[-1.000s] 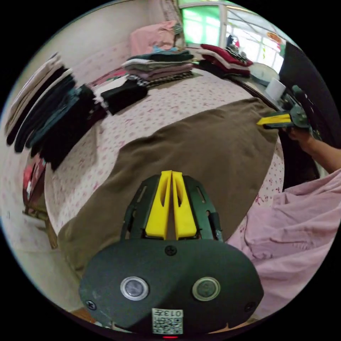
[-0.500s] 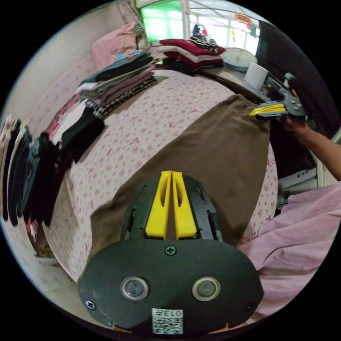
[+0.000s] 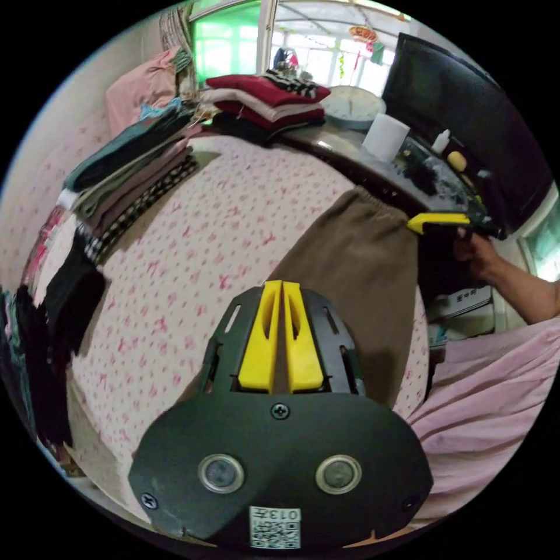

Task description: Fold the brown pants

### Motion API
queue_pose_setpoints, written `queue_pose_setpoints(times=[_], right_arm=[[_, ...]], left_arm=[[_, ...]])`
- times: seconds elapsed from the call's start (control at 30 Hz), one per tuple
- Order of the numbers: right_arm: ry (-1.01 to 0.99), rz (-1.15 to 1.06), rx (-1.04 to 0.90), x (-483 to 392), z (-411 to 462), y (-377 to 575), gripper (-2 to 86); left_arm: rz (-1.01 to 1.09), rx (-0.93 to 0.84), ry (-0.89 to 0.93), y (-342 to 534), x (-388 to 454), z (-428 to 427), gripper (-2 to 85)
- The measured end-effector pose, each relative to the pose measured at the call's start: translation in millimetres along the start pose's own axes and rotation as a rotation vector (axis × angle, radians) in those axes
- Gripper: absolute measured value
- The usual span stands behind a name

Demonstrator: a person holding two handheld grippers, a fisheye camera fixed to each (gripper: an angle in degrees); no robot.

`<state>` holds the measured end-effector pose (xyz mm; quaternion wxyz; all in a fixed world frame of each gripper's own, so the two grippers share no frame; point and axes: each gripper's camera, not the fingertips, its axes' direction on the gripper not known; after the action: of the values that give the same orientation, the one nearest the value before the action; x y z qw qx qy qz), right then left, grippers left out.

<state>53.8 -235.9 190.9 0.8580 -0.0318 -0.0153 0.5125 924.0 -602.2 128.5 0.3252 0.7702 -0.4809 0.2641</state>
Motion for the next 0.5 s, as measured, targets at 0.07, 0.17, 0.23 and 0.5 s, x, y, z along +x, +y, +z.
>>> queue_pose_setpoints(times=[0.07,0.17,0.23,0.5], right_arm=[[-0.130,0.118,0.049,30.1,-5.5,14.5,4.6],[-0.288,0.273,0.123,66.0,-5.5,32.6,5.9],[-0.331,0.311,0.144,77.8,-3.1,36.6,6.5],[-0.301,0.439,0.186,111.0,-7.5,46.7,14.3]], left_arm=[[0.033,0.027,0.093,-28.1,7.9,19.3,6.9],[0.127,0.020,0.212,-78.1,30.0,56.9,10.0],[0.207,-0.028,0.274,-111.8,48.8,90.4,11.4],[0.370,-0.201,0.361,-145.0,78.9,167.7,12.7]])
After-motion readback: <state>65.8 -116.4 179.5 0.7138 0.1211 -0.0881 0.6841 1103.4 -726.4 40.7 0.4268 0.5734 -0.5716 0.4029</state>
